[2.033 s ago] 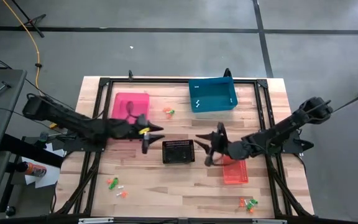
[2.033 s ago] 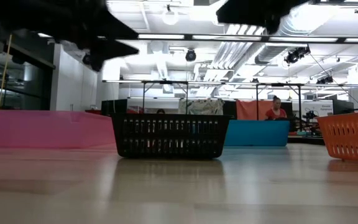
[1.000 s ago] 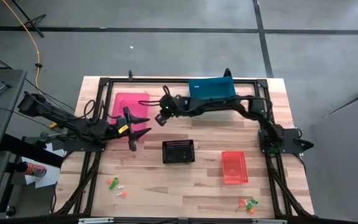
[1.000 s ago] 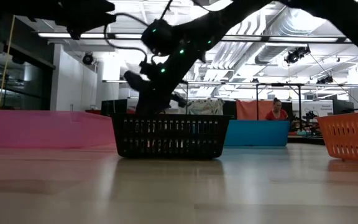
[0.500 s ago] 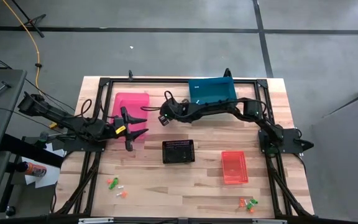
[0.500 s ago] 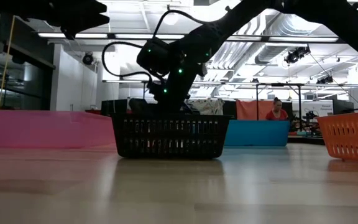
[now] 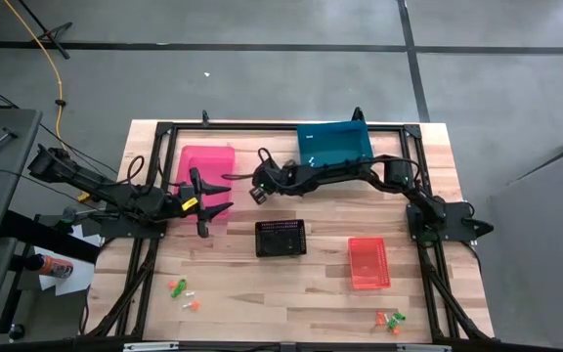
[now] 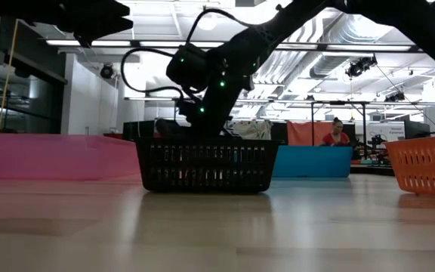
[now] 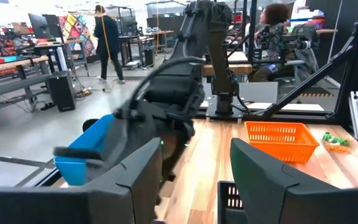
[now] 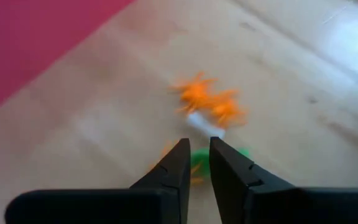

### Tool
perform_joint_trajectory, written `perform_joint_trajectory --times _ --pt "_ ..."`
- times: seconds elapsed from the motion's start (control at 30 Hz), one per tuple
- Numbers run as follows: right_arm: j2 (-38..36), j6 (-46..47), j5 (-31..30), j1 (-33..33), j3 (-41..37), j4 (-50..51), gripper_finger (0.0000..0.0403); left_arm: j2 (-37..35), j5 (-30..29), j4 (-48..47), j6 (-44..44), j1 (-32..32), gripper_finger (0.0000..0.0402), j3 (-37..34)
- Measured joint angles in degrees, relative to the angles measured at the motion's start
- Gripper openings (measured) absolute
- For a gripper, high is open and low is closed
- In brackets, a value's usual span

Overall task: Sort Halloween decoration
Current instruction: Put the white bone toy into the blue bin

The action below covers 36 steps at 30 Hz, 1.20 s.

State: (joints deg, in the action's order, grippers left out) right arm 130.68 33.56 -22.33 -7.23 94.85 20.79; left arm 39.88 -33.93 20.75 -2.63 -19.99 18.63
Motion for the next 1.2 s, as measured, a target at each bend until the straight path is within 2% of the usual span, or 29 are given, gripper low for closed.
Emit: perform_joint_trajectory --times 0.23,0.5,0.77,1.2 --pt "-0.61 -1.02 5.47 2.01 -0.04 2.44 0.0051 0.02 0.02 -0.62 0.00 0.00 0.0174 0.00" --pt "-1.00 -3.78 3.71 0.04 -0.11 -5.04 0.0051 0.02 0.01 -0.38 -0.10 0.04 0.0174 -0.02" --pt "-0.87 -0.79 3.92 -3.29 -0.11 -6.12 0.0051 0.02 -1.36 -0.37 -0.89 0.09 0.0174 -0.02" --pt "1.69 1.01 3.33 -3.67 -0.06 -7.49 0.0051 0.02 -1.52 0.07 -2.54 0.13 0.0174 -0.02"
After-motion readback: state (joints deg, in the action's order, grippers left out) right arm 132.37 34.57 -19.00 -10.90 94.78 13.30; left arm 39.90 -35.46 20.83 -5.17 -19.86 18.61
